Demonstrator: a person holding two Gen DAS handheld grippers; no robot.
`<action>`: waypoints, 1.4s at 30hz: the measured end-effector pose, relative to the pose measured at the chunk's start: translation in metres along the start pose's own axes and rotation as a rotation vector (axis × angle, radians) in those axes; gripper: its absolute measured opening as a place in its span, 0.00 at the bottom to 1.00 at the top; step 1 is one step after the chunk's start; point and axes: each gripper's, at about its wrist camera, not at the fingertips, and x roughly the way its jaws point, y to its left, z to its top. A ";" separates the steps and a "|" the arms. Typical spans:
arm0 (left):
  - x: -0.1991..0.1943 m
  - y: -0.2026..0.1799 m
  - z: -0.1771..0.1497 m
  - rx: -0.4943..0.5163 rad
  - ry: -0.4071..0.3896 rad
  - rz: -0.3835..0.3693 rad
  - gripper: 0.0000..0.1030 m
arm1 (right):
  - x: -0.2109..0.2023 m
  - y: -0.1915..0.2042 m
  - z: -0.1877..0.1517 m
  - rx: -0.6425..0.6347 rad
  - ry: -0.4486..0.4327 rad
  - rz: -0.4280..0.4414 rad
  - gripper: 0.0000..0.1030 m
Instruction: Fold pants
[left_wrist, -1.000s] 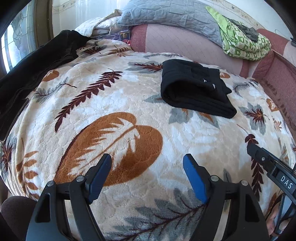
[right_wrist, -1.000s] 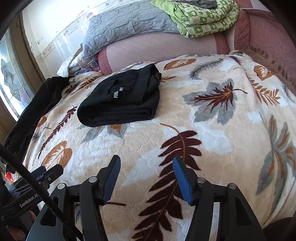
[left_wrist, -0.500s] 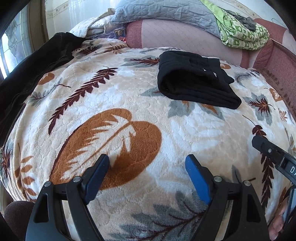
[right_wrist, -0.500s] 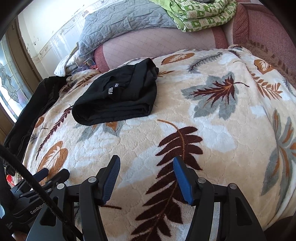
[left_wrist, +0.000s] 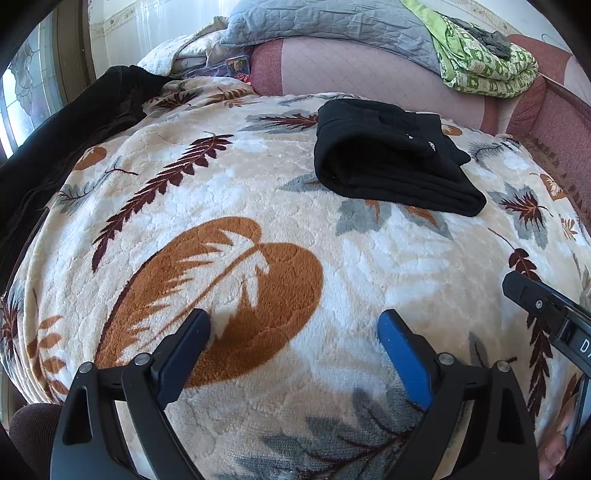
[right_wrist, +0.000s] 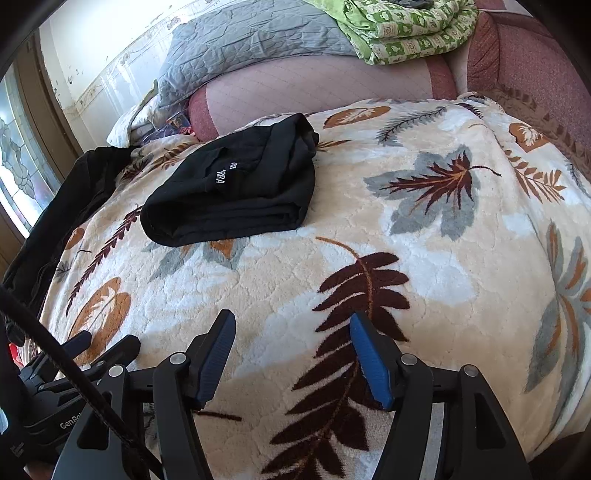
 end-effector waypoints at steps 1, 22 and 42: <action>0.000 0.000 0.000 0.000 0.000 0.001 0.90 | 0.000 0.000 0.000 -0.001 0.000 -0.001 0.68; 0.002 -0.001 0.000 0.003 -0.002 0.004 0.94 | 0.002 0.005 -0.002 -0.026 -0.001 -0.013 0.71; 0.001 -0.001 -0.001 0.002 -0.003 0.004 0.94 | 0.002 0.006 -0.004 -0.042 0.000 -0.022 0.71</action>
